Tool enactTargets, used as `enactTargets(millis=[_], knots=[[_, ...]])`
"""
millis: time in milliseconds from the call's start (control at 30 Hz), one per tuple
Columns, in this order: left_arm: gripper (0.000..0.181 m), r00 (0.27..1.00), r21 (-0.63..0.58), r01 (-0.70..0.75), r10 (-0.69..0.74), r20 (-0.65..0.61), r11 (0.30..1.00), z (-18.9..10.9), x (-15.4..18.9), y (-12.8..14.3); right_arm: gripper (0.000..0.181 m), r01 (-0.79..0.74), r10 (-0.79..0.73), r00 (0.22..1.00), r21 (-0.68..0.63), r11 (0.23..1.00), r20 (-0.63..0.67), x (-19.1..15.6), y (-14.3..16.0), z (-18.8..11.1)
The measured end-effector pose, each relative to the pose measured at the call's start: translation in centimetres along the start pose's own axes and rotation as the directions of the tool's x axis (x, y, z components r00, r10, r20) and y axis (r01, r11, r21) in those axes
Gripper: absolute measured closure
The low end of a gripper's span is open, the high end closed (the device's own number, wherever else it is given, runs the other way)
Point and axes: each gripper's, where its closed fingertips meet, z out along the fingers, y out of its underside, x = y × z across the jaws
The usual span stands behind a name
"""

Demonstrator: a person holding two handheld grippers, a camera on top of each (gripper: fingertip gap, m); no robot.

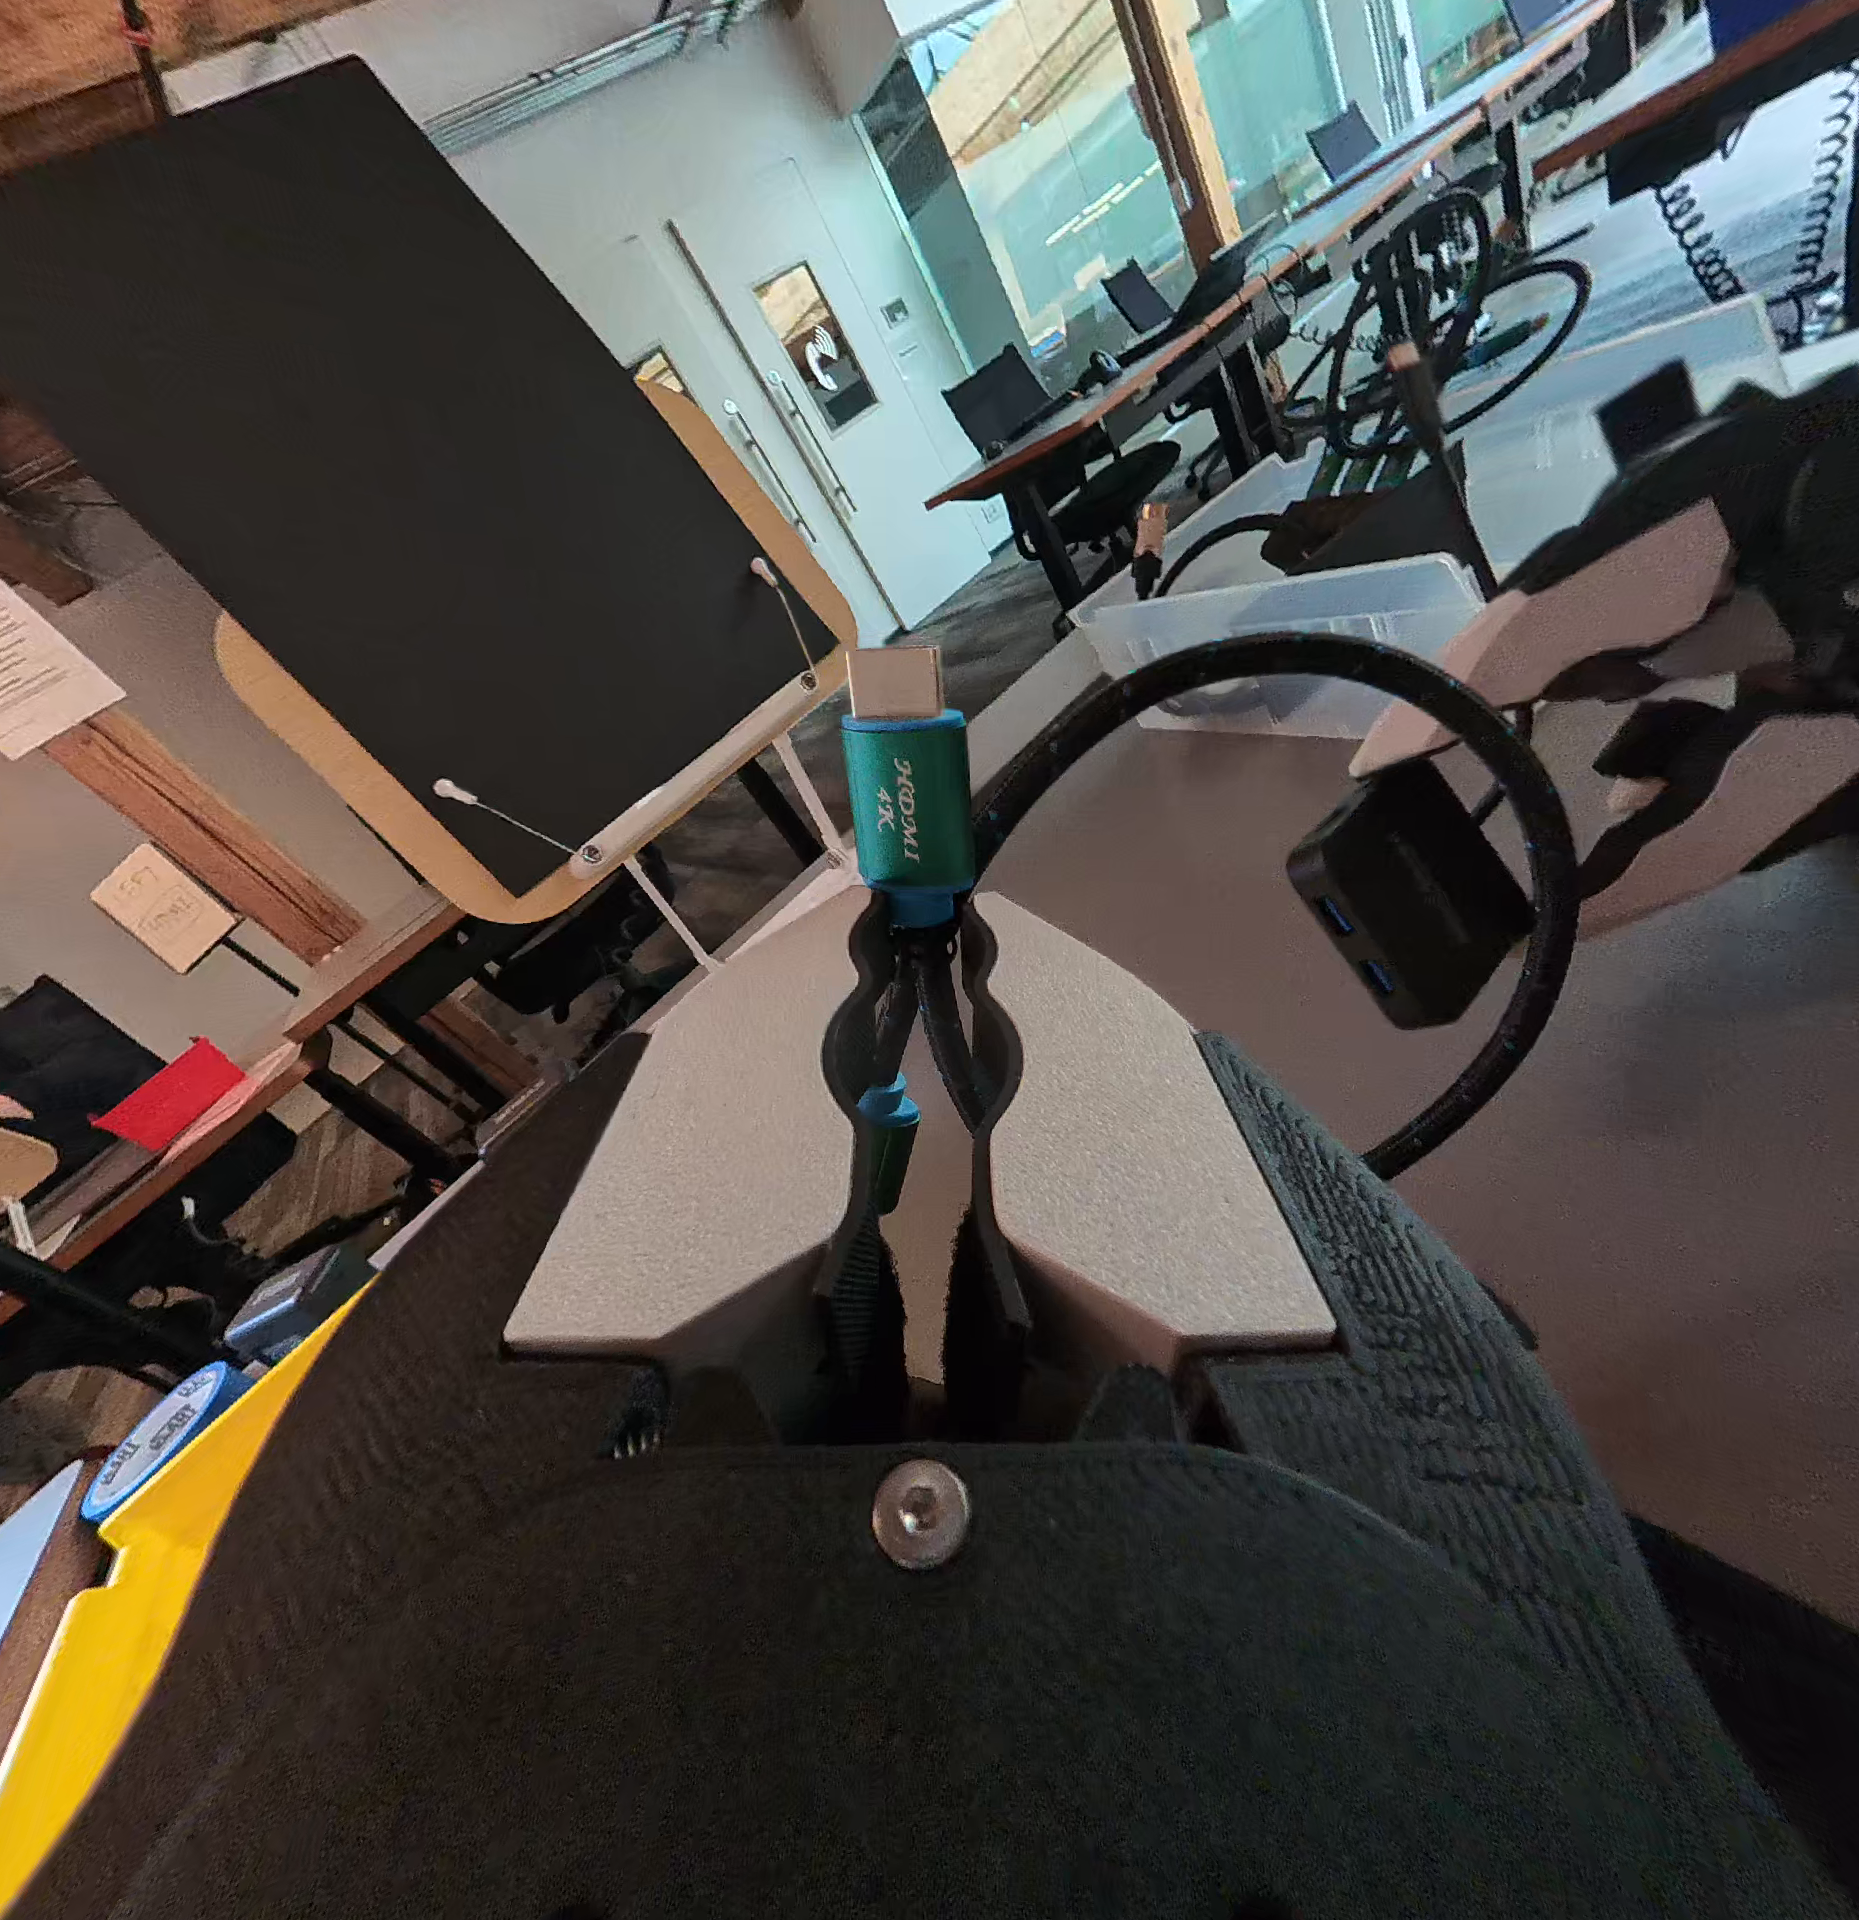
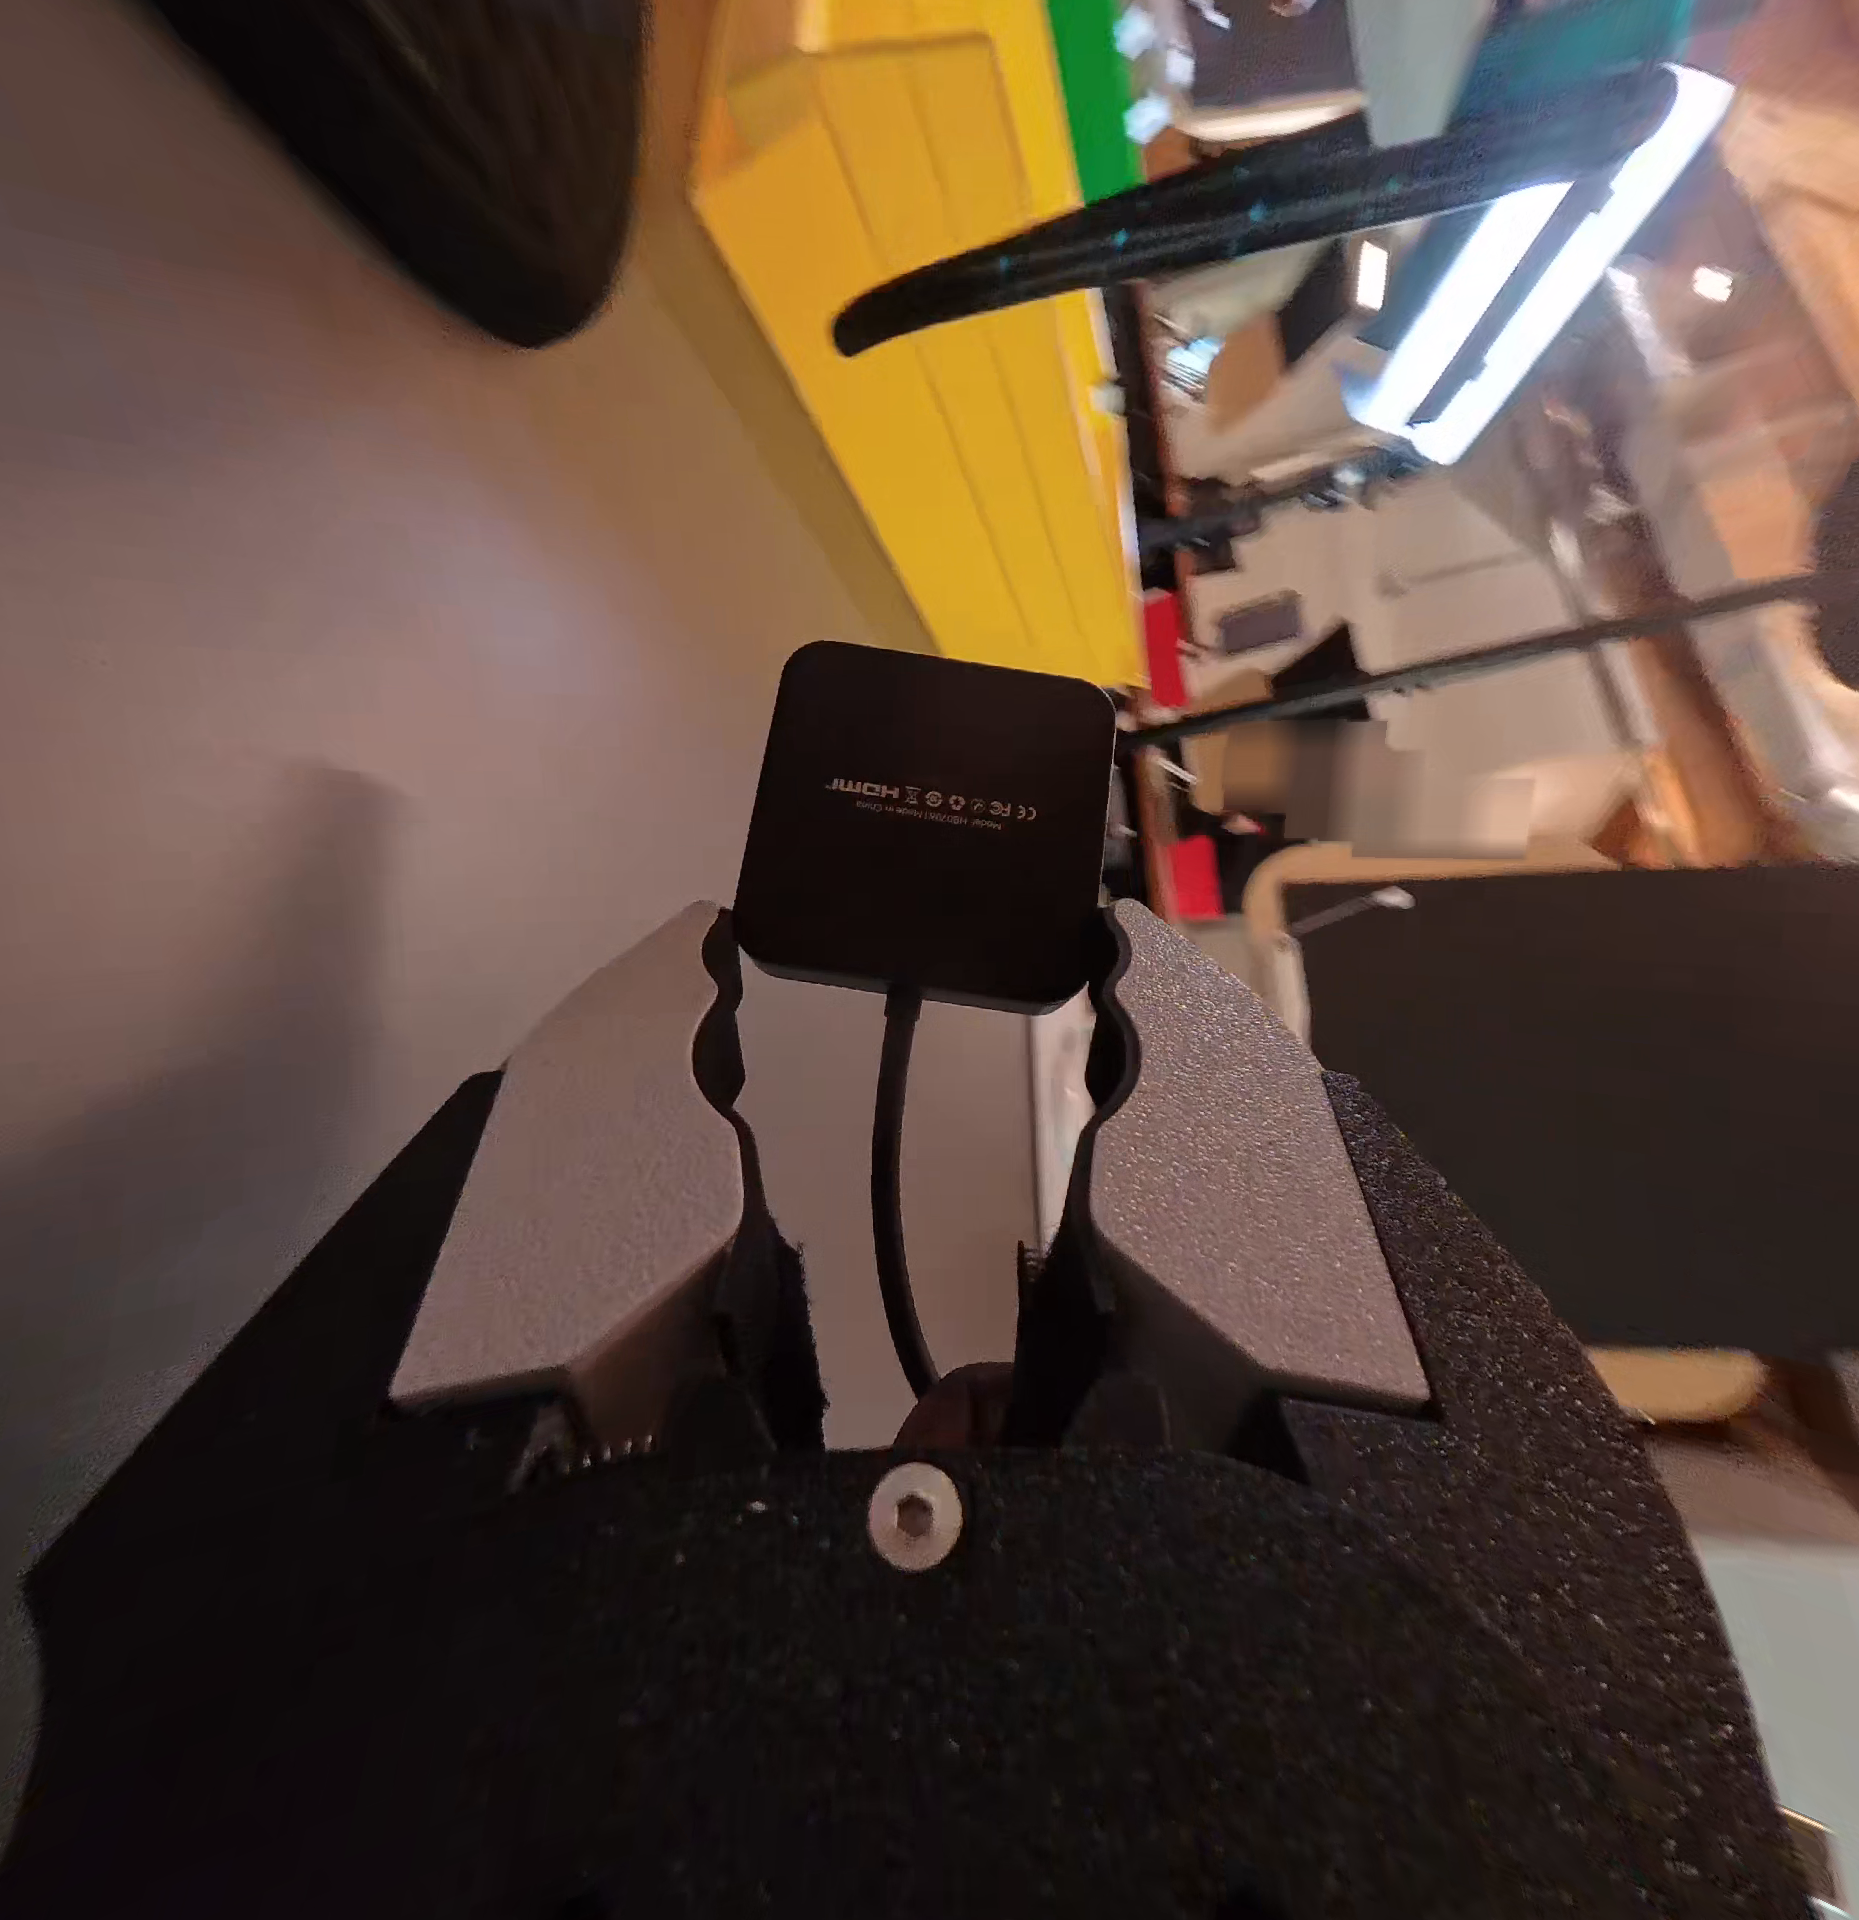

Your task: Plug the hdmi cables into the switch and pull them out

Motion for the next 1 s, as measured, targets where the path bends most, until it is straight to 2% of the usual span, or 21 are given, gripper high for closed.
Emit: enactTargets(millis=[67,100,133,200,300,333,533,700,800,900,1000], knots=[[0.168,1.0,-0.006,-0.002,0.002,-0.02,1.0,-0.1,0.4,0.1,0.116,-0.079,0.068,0.97,0.038,0.996,0.235,-2.5,0.0,-0.6],[0.168,1.0,-0.007,-0.003,0.003,-0.029,1.0,-0.1,0.5,0.2,0.116,-0.141,0.12,0.924,0.032,0.989,0.364,-3.8,0.1,-1.1],[0.168,0.999,-0.006,-0.006,0.005,-0.035,1.0,-0.2,0.7,0.2,0.116,-0.162,0.134,0.895,0.031,0.986,0.425,-4.4,0.1,-1.5],[0.168,0.999,-0.009,-0.016,0.016,-0.048,1.0,-0.4,1.0,0.1,0.116,-0.105,0.05,0.914,0.118,0.987,0.402,-3.6,-0.4,-1.8],[0.168,0.993,-0.048,-0.034,0.028,-0.116,0.998,-0.4,2.1,0.6,0.116,-0.078,-0.006,0.955,0.269,0.96,0.296,-1.3,-2.3,-2.5],[0.168,0.988,-0.069,-0.048,0.037,-0.148,0.996,-0.4,2.6,0.9,0.116,-0.083,-0.013,0.948,0.29,0.953,0.317,-1.3,-2.7,-2.7],[0.168,0.944,-0.169,-0.224,0.17,-0.281,0.96,-0.5,4.6,2.5,0.115,0.077,-0.214,0.879,0.314,0.946,0.427,-3.4,-2.3,-3.1],[0.169,0.858,-0.228,-0.424,0.307,-0.413,0.877,-0.1,5.7,4.1,0.116,0.076,-0.232,0.834,0.313,0.947,0.5,-3.0,-2.1,-3.9],[0.169,0.811,-0.202,-0.469,0.328,-0.486,0.86,0.3,6.2,3.8,0.116,0.022,-0.199,0.775,0.289,0.957,0.6,-3.6,-1.7,-4.5],[0.169,0.769,-0.188,-0.517,0.356,-0.532,0.835,0.9,6.4,3.8,0.116,-0.007,-0.187,0.686,0.264,0.965,0.703,-5.1,-0.9,-5.0],[0.169,0.752,-0.177,-0.507,0.333,-0.569,0.843,1.3,6.8,3.9,0.116,0.012,-0.203,0.581,0.241,0.97,0.788,-6.9,0.1,-5.4]])
